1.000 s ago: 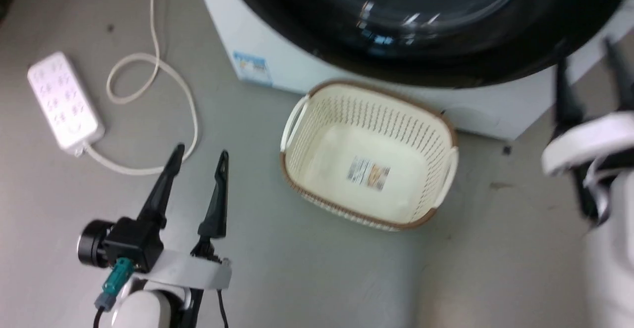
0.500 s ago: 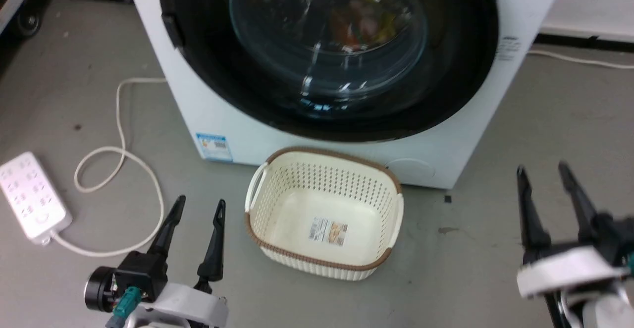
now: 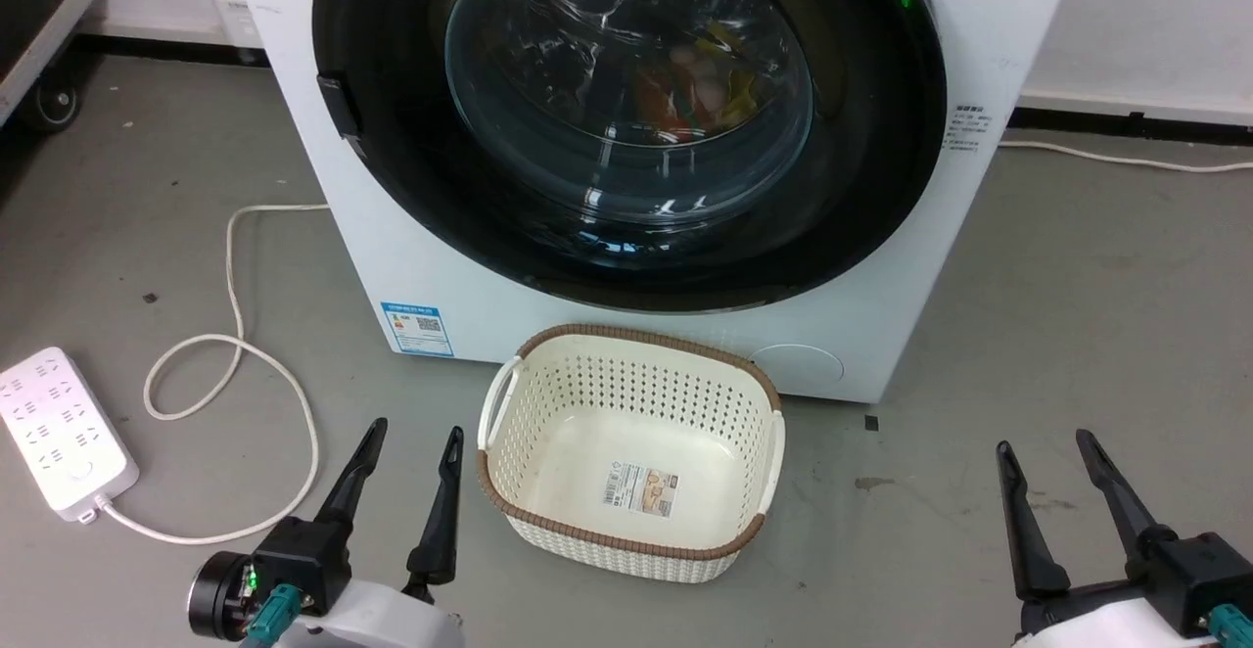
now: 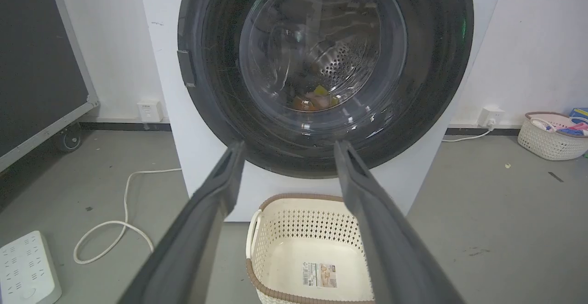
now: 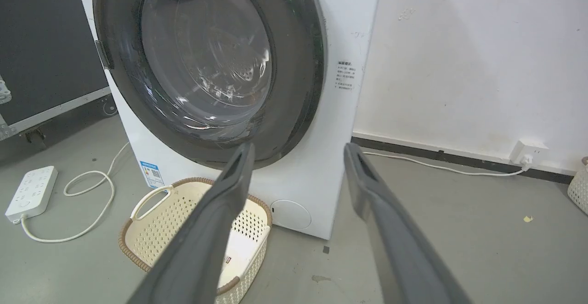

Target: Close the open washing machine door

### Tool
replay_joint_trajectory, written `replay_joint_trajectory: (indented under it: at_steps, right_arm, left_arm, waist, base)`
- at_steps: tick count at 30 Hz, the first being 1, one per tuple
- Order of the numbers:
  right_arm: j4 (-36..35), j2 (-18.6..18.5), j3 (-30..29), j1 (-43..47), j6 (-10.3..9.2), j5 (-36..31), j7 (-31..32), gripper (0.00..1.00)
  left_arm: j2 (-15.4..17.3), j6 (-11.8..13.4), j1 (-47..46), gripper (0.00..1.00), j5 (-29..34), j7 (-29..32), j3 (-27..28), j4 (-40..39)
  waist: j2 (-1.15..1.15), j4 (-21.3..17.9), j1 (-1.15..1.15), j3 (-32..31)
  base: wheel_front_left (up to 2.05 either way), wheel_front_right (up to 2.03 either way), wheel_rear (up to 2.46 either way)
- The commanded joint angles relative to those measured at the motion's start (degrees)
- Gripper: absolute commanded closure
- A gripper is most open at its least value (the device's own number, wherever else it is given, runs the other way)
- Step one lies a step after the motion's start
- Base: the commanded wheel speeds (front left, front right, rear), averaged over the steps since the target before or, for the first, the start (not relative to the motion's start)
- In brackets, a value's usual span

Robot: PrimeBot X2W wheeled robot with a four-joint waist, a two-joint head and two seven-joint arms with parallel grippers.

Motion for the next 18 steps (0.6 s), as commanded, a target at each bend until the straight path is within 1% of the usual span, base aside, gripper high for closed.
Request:
replay_joint_trajectory:
  at_steps: [1, 12, 13, 18]
  right_arm:
    - [-0.67, 0.22, 0.21, 0.98, -0.04, -0.52, -0.38, 0.0]
    - [-1.57, 0.22, 1.69, 2.08, -0.04, -1.47, -0.4, 0.0]
    - [-1.27, 0.03, 1.66, 1.23, 0.0, -1.19, -0.15, 1.0]
    - [-1.27, 0.02, 1.7, 1.13, 0.01, -1.16, 0.12, 1.0]
  left_arm:
    - [0.01, 0.35, 0.82, 0.0, 0.12, -0.25, 0.03, 0.11]
    - [0.18, 0.62, 1.26, 0.0, -0.18, -0.25, 0.48, -0.28]
    - [0.04, 0.52, 0.65, 1.0, -0.03, 0.01, 0.41, -0.18]
    - [-0.04, 0.59, 0.68, 1.0, 0.11, 0.31, 0.39, -0.18]
  waist:
    - [0.0, 0.11, 0.0, -0.07]
    - [0.0, 0.25, 0.0, -1.25]
    - [0.0, 0.26, 0.0, -1.27]
    - [0.0, 0.27, 0.01, -1.31]
  base:
    - [0.0, 0.0, 0.0]
    - [0.0, 0.0, 0.0]
    - [0.0, 0.0, 0.0]
    - [0.0, 0.0, 0.0]
